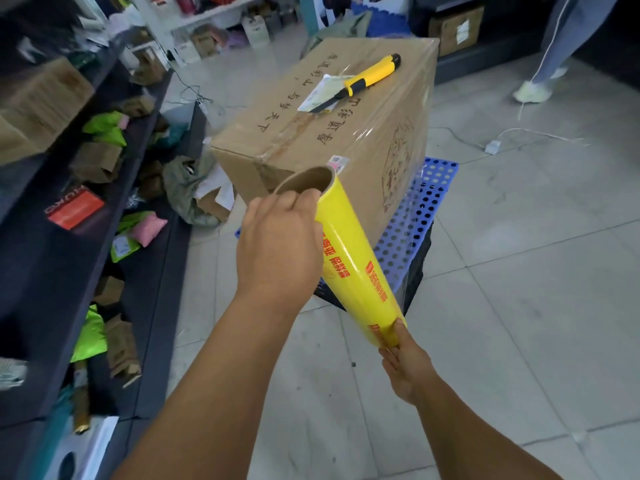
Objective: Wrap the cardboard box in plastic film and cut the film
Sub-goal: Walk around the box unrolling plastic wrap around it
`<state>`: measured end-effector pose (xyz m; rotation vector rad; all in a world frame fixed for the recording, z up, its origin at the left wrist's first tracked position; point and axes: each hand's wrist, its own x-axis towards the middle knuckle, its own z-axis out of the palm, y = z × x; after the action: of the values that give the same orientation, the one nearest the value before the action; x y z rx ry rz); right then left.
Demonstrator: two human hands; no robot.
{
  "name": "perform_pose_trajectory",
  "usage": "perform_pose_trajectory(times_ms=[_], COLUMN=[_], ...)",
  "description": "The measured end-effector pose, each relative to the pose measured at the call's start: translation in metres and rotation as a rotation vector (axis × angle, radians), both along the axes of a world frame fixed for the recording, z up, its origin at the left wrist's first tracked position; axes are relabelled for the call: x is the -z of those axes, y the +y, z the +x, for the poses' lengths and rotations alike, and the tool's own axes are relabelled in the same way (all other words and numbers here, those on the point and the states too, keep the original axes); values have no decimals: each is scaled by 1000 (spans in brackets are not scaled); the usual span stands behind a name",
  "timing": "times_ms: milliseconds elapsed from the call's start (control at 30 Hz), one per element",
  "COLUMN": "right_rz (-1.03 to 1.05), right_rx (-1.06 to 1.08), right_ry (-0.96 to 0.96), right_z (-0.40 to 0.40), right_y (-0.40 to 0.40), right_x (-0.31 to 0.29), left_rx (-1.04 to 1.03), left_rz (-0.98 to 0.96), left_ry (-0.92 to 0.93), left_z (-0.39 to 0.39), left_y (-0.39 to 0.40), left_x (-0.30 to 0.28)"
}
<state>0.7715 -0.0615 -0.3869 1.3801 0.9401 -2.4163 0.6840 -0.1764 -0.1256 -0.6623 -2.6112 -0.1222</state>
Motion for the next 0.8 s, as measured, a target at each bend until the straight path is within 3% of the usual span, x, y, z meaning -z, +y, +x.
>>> perform_pose_trajectory(times_ms=[400,800], right_rz=[101,56], right_rx=[122,215], right_ry=[-81,-55], right_z=[-18,-47], right_y=[-77,-122], right_x=[4,4], left_rx=[134,202], left_rz=[-24,-60], left_ry=[21,40], left_z=[-15,-47], left_y=[-68,-104], left_x=[4,3])
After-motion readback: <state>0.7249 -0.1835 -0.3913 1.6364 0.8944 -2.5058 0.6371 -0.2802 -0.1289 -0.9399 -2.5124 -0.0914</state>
